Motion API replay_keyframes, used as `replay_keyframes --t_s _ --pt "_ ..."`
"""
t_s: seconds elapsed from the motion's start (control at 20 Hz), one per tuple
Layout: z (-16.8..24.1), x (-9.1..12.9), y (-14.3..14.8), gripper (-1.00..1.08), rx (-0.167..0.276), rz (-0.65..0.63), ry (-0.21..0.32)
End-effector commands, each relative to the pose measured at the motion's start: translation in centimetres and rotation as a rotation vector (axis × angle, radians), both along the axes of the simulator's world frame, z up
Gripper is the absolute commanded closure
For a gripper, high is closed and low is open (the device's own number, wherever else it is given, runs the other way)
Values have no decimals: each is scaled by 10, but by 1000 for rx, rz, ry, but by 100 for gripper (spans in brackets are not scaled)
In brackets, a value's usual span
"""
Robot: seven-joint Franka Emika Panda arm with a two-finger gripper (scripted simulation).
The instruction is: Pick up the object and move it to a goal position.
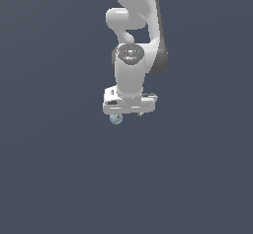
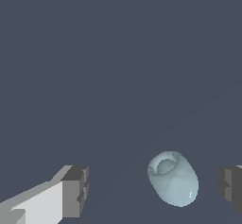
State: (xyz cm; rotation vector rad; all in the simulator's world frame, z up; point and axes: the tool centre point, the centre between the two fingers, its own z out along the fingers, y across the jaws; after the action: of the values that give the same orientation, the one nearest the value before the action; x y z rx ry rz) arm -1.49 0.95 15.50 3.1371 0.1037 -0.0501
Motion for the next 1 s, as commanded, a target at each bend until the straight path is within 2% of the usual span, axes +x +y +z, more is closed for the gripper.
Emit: replay_keyframes --t_s 0.0,0.45,0.95 --pt "0 0 0 -92 0 0 0" --pt "10 -1 -29 -92 -10 -24 -1" --pt "6 -4 -32 -92 -9 1 -2"
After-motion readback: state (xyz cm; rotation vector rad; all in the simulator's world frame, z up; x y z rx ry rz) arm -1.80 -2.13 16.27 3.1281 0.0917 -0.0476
